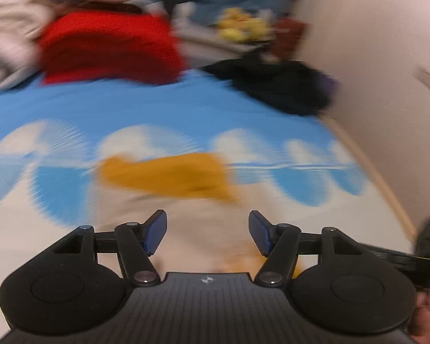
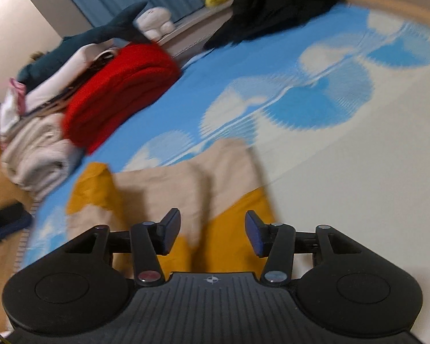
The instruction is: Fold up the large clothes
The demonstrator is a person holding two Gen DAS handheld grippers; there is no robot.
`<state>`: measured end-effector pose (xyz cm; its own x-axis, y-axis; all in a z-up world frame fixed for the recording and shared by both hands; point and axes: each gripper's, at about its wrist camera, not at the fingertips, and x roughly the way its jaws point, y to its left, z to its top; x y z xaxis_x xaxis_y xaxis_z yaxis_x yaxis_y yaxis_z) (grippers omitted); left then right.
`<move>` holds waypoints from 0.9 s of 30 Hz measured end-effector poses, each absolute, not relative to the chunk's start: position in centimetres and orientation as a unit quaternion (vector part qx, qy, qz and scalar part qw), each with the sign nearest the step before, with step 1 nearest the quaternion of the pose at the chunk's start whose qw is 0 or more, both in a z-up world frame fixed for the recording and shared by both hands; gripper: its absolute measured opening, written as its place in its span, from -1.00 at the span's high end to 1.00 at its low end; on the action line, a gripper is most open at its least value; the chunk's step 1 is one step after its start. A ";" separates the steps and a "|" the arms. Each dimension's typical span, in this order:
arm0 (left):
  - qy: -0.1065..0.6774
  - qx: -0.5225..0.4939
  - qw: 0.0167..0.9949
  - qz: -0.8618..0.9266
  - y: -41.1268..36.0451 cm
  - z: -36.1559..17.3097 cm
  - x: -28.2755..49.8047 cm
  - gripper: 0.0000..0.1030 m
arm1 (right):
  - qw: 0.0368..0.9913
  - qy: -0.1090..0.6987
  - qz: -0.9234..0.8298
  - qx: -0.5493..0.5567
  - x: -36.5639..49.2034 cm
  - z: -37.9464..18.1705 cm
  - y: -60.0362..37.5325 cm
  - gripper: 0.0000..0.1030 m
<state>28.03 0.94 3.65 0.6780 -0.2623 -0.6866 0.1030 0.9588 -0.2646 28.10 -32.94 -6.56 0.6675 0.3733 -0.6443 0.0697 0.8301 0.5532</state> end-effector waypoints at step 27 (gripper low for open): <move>0.510 -0.140 0.838 -0.130 5.5 -5.2 27.7 -0.64 | 0.867 0.352 0.226 0.271 28.6 -2.1 -25.3 0.89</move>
<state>27.75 5.50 -5.23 0.4453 -0.3608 -0.8195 0.0746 0.9270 -0.3676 28.59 -25.32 -2.08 0.6504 0.5826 -0.4874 -0.2019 0.7512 0.6285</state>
